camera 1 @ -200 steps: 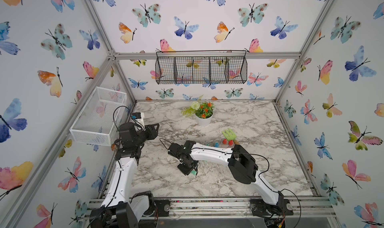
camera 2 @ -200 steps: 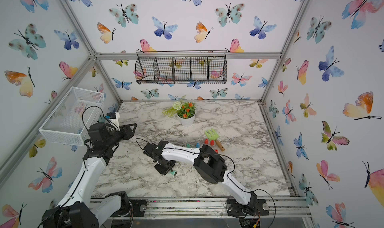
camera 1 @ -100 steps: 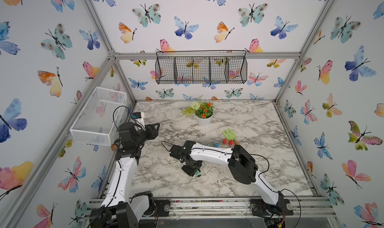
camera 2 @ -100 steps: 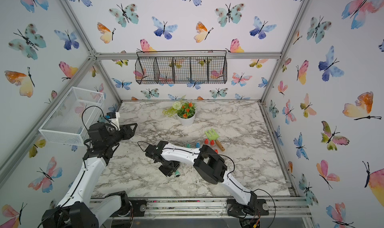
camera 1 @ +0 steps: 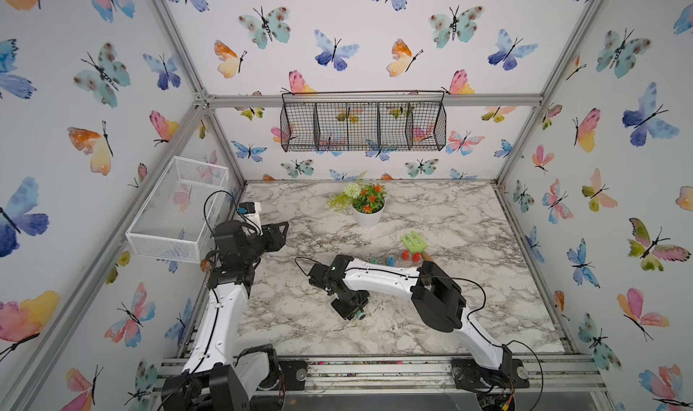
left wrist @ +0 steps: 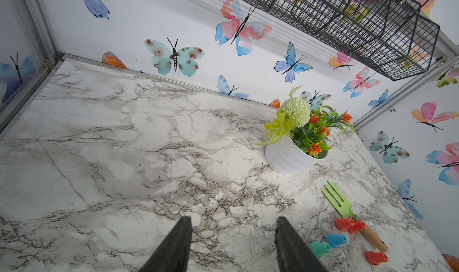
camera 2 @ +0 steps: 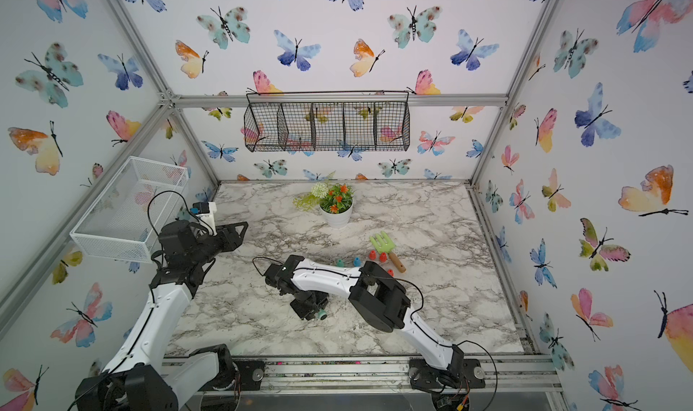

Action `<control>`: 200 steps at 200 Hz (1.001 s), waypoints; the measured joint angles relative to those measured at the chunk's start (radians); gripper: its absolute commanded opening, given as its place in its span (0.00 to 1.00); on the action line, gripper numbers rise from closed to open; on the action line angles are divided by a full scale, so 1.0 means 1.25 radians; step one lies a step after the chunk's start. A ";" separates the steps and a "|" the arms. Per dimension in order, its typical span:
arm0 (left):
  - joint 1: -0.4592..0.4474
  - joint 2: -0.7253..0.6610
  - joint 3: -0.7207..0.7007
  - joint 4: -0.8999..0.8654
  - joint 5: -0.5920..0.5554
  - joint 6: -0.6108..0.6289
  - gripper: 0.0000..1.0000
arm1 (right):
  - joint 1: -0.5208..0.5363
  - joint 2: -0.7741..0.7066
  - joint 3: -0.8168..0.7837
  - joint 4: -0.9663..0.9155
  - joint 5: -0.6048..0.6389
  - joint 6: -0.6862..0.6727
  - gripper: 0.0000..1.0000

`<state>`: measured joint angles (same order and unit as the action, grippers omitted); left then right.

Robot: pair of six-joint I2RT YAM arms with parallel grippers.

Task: Close the stamp cap
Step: Pick up the stamp from the center of the board.

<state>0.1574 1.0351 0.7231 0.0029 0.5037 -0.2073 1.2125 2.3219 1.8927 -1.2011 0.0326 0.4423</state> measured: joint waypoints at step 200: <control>-0.015 0.045 0.005 0.019 0.028 -0.110 0.60 | -0.105 -0.258 -0.230 0.188 -0.030 0.072 0.11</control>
<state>0.1387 1.0916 0.7296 0.0265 0.5385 -0.3443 1.0817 1.9995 1.6047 -0.9665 -0.0044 0.5320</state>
